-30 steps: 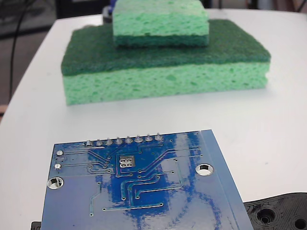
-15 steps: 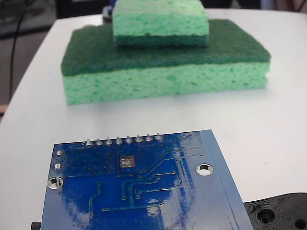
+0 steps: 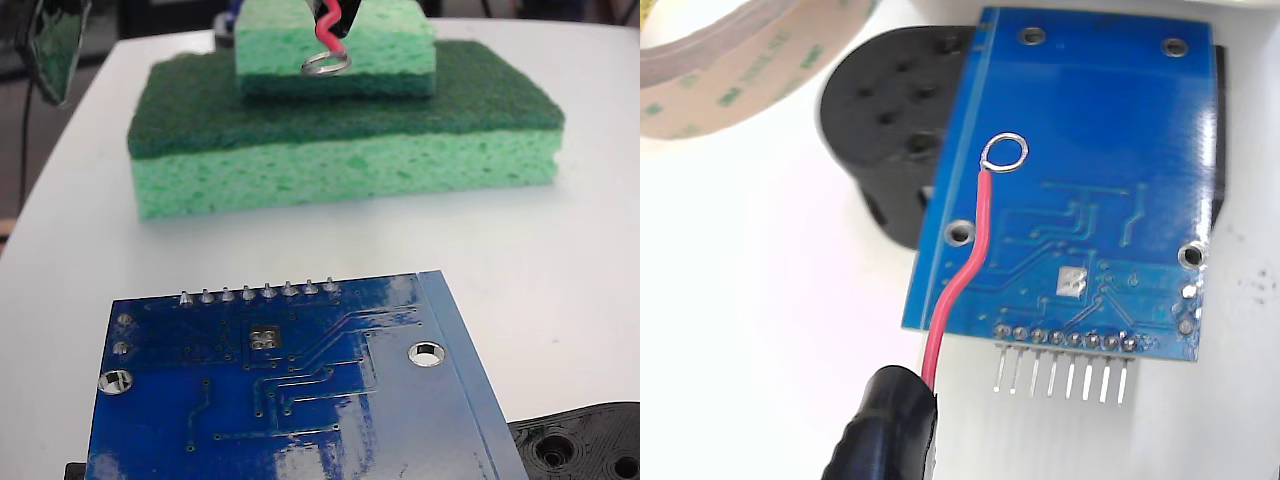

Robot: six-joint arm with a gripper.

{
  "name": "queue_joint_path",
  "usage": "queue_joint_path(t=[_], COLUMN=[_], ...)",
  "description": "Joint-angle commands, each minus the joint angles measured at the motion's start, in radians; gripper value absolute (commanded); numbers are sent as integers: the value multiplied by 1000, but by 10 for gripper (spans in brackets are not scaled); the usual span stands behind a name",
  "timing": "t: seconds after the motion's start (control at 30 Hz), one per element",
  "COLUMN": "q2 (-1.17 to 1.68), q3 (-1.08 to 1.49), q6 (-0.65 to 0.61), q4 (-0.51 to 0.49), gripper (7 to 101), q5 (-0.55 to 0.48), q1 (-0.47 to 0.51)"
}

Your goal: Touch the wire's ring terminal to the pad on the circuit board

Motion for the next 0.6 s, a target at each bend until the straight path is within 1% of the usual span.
queue_joint_path(t=[0.03, 0.17, 0.3, 0.6], q2=[-29, -80, -109, -138], q3=[-43, -67, -71, -72], q6=[-20, -37, -35, -35], q4=[21, 20, -3, 26], gripper=[1003, 1003, 1003, 1003], q5=[-35, -54, -54, -8], q1=[8, 18, 20, 25])
